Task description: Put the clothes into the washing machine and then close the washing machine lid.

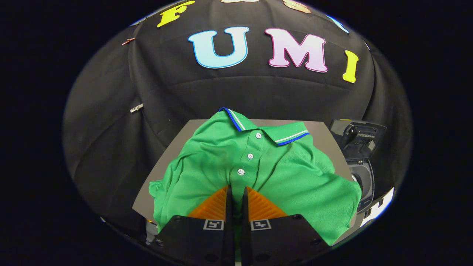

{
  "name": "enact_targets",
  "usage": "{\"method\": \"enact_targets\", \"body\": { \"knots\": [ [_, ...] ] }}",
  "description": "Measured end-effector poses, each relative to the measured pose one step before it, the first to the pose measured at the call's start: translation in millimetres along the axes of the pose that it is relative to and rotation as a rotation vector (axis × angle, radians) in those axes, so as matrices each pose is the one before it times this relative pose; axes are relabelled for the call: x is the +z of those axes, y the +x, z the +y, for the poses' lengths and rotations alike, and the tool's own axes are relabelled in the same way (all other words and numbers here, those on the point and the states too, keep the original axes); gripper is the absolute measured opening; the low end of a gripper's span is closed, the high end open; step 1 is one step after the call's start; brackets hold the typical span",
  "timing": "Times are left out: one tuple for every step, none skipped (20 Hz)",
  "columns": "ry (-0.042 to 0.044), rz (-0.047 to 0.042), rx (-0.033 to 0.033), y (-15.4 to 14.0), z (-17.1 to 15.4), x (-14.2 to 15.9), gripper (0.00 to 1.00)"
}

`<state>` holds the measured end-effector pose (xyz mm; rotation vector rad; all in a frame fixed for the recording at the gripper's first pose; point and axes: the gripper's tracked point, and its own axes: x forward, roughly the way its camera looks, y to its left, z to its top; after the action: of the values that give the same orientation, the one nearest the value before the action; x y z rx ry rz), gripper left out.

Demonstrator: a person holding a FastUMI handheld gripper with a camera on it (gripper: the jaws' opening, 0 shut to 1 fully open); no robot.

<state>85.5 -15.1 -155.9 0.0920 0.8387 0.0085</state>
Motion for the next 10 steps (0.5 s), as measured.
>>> {"method": "enact_targets", "body": {
  "knots": [
    [0.05945, -0.00119, 0.01163, -2.29, -1.33, -0.85, 0.11],
    [0.06386, -0.00341, 0.00992, 0.95, -1.35, 1.53, 0.13],
    [0.03385, 0.01807, 0.01338, 0.7, 0.05, 0.54, 0.13],
    [-0.00569, 0.02663, 0.01308, 1.18, -1.35, -0.27, 0.12],
    [-0.00972, 0.02121, 0.00207, 0.57, -0.98, -1.04, 0.12],
    [-0.00847, 0.0093, -0.00718, 0.11, 0.33, -0.93, 0.12],
    [-0.01083, 0.0021, -0.01058, -1.43, 0.32, 1.54, 0.12],
    [-0.01031, 0.00185, -0.01069, 0.02, 0.38, -1.4, 0.12],
    [-0.02163, -0.00971, -0.00704, -0.7, 0.92, 1.17, 0.13],
    [-0.02148, -0.01271, -0.00846, 1.37, -0.11, 2.17, 0.13]
  ]
}}
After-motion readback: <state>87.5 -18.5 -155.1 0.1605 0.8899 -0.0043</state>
